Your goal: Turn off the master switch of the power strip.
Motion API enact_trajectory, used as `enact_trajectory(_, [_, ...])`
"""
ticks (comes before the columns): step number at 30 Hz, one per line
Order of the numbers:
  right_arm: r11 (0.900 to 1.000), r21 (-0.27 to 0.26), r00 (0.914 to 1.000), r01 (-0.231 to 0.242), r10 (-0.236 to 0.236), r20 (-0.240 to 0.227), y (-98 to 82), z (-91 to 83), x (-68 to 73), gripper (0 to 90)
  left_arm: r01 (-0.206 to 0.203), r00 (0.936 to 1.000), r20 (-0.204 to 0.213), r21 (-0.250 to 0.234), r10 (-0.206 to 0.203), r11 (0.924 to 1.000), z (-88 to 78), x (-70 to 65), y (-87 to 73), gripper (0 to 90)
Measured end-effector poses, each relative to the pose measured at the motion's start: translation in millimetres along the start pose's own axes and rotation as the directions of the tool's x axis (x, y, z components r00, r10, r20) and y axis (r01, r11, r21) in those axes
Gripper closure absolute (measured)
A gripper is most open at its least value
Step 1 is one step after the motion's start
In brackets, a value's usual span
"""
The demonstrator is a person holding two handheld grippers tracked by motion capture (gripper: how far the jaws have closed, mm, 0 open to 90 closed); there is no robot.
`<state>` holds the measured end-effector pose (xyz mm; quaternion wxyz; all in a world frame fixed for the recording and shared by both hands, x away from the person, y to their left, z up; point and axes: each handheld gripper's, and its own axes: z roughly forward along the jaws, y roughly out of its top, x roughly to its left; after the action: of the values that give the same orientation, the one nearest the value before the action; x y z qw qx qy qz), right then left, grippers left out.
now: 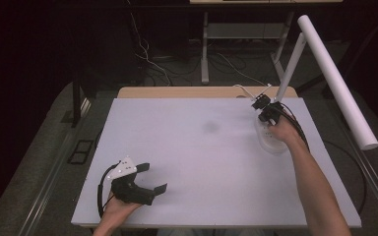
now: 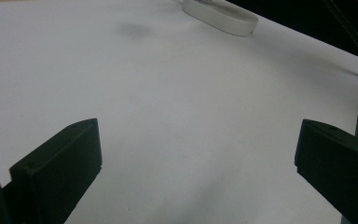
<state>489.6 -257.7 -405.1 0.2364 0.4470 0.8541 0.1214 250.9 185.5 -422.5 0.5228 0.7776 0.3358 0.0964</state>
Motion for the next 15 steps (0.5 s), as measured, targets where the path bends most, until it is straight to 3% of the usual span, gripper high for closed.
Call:
enact_trajectory(3, [1.0, -0.003, 1.0, -0.002, 0.002, 0.001, -0.6, 0.5, 0.4, 89.4, 0.002, 1.0, 0.002, 0.003, -0.002, 1.0, 0.7, -0.2, -0.1, 0.0])
enact_trajectory(11, [0.997, -0.017, 0.9968, -0.069, 0.069, -0.041, -3.2, 0.4, -6.6, 89.7, -0.001, 1.0, 0.002, 0.003, 0.001, 1.0, 0.0, -0.1, 0.1, 0.0])
enact_trajectory(15, [0.997, -0.019, 0.9969, -0.07, 0.069, -0.037, -3.5, 0.4, -6.0, 89.7, -0.002, 1.0, 0.002, 0.004, 0.002, 1.0, 0.0, -0.1, 0.1, 0.0])
